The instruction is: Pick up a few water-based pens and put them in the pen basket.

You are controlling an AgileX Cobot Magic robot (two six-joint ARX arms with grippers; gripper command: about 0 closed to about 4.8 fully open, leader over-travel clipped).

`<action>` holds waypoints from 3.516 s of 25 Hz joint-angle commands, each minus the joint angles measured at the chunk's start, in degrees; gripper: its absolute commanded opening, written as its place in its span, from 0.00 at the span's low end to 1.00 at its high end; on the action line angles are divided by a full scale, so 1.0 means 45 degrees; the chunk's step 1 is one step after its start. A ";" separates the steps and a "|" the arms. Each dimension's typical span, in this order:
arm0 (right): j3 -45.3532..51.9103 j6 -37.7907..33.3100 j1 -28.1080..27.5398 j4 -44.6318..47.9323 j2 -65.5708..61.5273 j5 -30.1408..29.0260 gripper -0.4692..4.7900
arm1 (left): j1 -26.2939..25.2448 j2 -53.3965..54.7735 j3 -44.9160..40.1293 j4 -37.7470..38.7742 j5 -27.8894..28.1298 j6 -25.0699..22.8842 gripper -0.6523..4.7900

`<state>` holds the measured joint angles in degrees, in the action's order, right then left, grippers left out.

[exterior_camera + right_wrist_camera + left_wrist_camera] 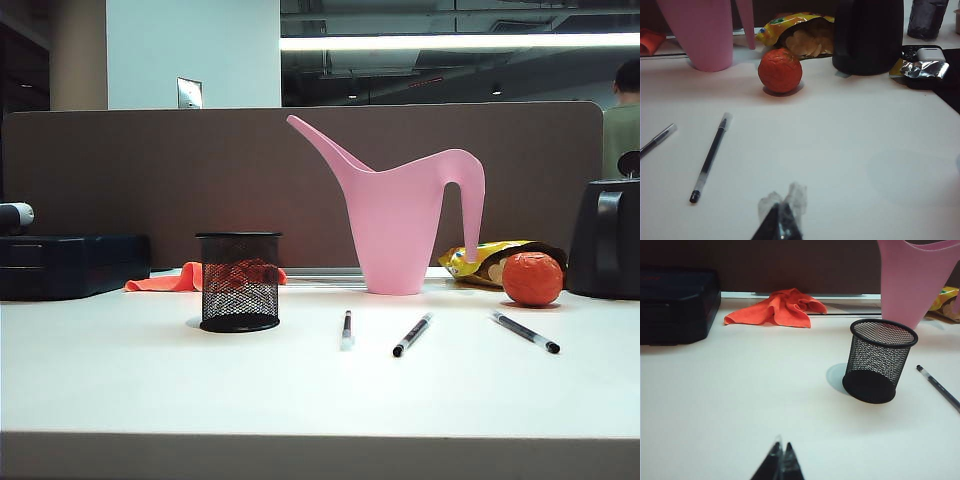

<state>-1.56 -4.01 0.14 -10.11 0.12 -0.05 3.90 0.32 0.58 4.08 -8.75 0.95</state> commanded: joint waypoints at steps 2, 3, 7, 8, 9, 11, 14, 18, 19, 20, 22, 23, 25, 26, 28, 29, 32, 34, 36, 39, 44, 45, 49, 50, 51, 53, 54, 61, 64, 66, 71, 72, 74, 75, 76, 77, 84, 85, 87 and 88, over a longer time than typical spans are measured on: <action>-0.0039 0.0034 0.0005 0.0219 0.0005 0.0024 0.08 | -0.0005 0.0010 0.0015 -0.0073 -0.0010 -0.0015 0.11; -0.0039 0.0029 0.0005 0.0219 0.0005 0.0019 0.08 | -0.0005 0.0010 0.0015 -0.0073 -0.0010 -0.0015 0.11; -0.0039 0.0034 0.0005 0.0219 0.0005 0.0024 0.08 | -0.0005 0.0010 0.0015 -0.0073 -0.0010 -0.0015 0.11; -0.0039 0.0034 0.0005 0.0219 0.0005 0.0024 0.08 | -0.0005 0.0010 0.0015 -0.0073 -0.0010 -0.0015 0.11; -0.0044 0.0034 0.0005 0.0223 0.0005 0.0024 0.08 | -0.0005 0.0010 0.0015 -0.0073 -0.0010 -0.0015 0.11; -0.0044 0.0034 0.0005 0.0219 0.0005 0.0024 0.08 | -0.0005 0.0010 0.0015 -0.0073 -0.0010 -0.0015 0.11; -0.0039 0.0034 0.0005 0.0223 0.0005 0.0024 0.08 | -0.0005 0.0010 0.0015 -0.0073 -0.0010 -0.0015 0.11; -0.0073 0.0029 0.0010 0.0248 0.0005 -0.0019 0.08 | -0.0005 0.0010 0.0015 -0.0073 -0.0015 -0.0015 0.11; -0.0083 0.0029 0.0010 0.0306 0.0005 -0.0019 0.08 | -0.0005 0.0010 0.0015 -0.0073 -0.0010 -0.0015 0.11; -0.0117 -0.0005 0.0010 0.0311 0.0005 -0.0044 0.08 | -0.0005 0.0010 0.0015 -0.0073 -0.0010 -0.0015 0.11; -0.0355 -0.0257 0.0010 0.0306 0.0005 -0.0461 0.08 | -0.0005 0.0010 0.0015 -0.0073 -0.0015 -0.0015 0.11; -0.0452 -0.0321 0.0010 0.0301 0.0005 -0.0617 0.08 | -0.0005 0.0010 0.0015 -0.0068 -0.0019 -0.0015 0.11; -0.0709 -0.0491 0.0010 0.0296 0.0005 -0.0865 0.08 | -0.0005 0.0010 0.0015 -0.0068 -0.0151 -0.0015 0.11; -0.0845 -0.0495 0.0010 0.0291 0.0000 -0.0884 0.08 | -0.0005 0.0015 0.0015 -0.0068 -0.0321 -0.0015 0.11; -0.1073 -0.0529 0.0010 0.0291 -0.0015 -0.0923 0.08 | -0.0005 0.0010 0.0015 -0.0068 -0.0588 -0.0015 0.11; -0.1219 -0.0602 0.0010 0.0291 -0.0029 -0.0913 0.08 | -0.0005 0.0015 0.0015 -0.0063 -0.0811 -0.0015 0.11; -0.1627 -0.0753 0.0010 0.0267 -0.0049 -0.0923 0.08 | -0.0005 0.0015 0.0015 -0.0068 -0.1379 -0.0010 0.11; -0.1957 -0.0792 0.0015 0.0024 -0.0073 -0.0923 0.08 | -0.0005 0.0015 0.0015 -0.0063 -0.1700 -0.0010 0.11; -0.2390 -0.0787 0.0015 -0.0447 -0.0296 -0.0933 0.08 | -0.0005 0.0010 0.0015 -0.0063 -0.2059 -0.0015 0.11; -0.3662 -0.0787 0.0073 -0.1326 -0.1812 -0.1263 0.08 | -0.0005 0.0010 0.0019 -0.0063 -0.3138 -0.0015 0.11; -0.5727 -0.0782 0.0097 -0.1413 -0.5950 -0.2166 0.08 | -0.0005 0.0010 0.0019 -0.0058 -0.3886 -0.0010 0.11; -0.5999 -0.0782 0.0097 -0.1423 -0.6557 -0.2375 0.08 | -0.0005 0.0010 0.0024 -0.0058 -0.3881 -0.0010 0.11; -0.7155 -0.0777 0.0495 -0.1370 -0.9287 -0.2676 0.12 | -0.0005 0.0010 0.0024 -0.0049 -0.3881 -0.0015 0.11; -0.7407 -0.0777 0.0661 -0.1321 -0.9889 -0.2657 0.21 | -0.0005 0.0010 0.0024 -0.0039 -0.3881 -0.0015 0.11; -0.7597 -0.0777 0.0811 -0.1243 -1.0399 -0.2667 0.29 | -0.0005 0.0015 0.0024 -0.0015 -0.3881 -0.0010 0.11; -0.7975 -0.0777 0.1190 -0.0971 -1.1497 -0.2667 0.42 | -0.0005 0.0015 0.0019 0.0039 -0.3876 -0.0015 0.11; -0.8126 -0.0777 0.1375 -0.0879 -1.1948 -0.2667 0.45 | -0.0005 0.0015 0.0019 0.0044 -0.3881 -0.0015 0.11; -0.9141 -0.0777 0.2472 0.0194 -1.5232 -0.2535 0.53 | -0.0010 0.0010 0.0019 0.0039 -0.3876 -0.0015 0.11; -1.0015 -0.0777 0.2773 0.0355 -1.7320 -0.2263 0.72 | 0.0000 0.0015 0.0024 0.0044 -0.3881 -0.0010 0.11; -1.0579 -0.0777 0.2783 0.0350 -1.8433 -0.2249 0.72 | -0.0005 0.0010 0.0024 0.0039 -0.3876 -0.0015 0.11; -1.1579 -0.0772 0.2788 0.0155 -2.0521 -0.1889 0.71 | 0.0000 0.0010 0.0024 0.0039 -0.3876 -0.0015 0.11; -1.1628 -0.0772 0.2788 0.0155 -2.0701 -0.1865 0.71 | 0.0000 0.0010 0.0024 0.0039 -0.3876 -0.0015 0.11; -1.1657 -0.0777 0.2788 0.0165 -2.0924 -0.1860 0.71 | -0.0005 0.0010 0.0024 0.0039 -0.3881 -0.0015 0.11; -1.1657 -0.0777 0.2788 0.0155 -2.1046 -0.1792 0.71 | 0.0000 0.0010 0.0024 0.0039 -0.3876 -0.0015 0.11; -1.1657 -0.0772 0.2788 0.0102 -2.1114 -0.1647 0.70 | 0.0000 0.0010 0.0024 0.0039 -0.3881 -0.0015 0.11; -1.1657 -0.0772 0.2788 0.0044 -2.1226 -0.1554 0.70 | 0.0000 0.0010 0.0024 0.0039 -0.3881 -0.0015 0.11; -1.1657 -0.0763 0.2973 -0.0107 -2.1862 -0.1292 0.57 | 0.0000 0.0010 0.0024 0.0248 -0.3876 -0.0015 0.11; -1.1657 -0.0763 0.3050 -0.0107 -2.1978 -0.1292 0.51 | 0.0000 0.0010 0.0024 0.0330 -0.3876 -0.0015 0.11; -1.1657 -0.0670 0.3293 -0.0189 -2.2260 -0.1287 0.21 | 0.0000 0.0010 0.0024 0.0500 -0.3881 -0.0015 0.11; -1.1652 -0.0656 0.3400 -0.0223 -2.2294 -0.1219 0.07 | 0.0000 0.0010 0.0024 0.0500 -0.3881 -0.0015 0.11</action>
<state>-54.54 -7.14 14.79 -7.94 -99.35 -5.56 3.92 0.34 0.58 6.72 -25.96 0.97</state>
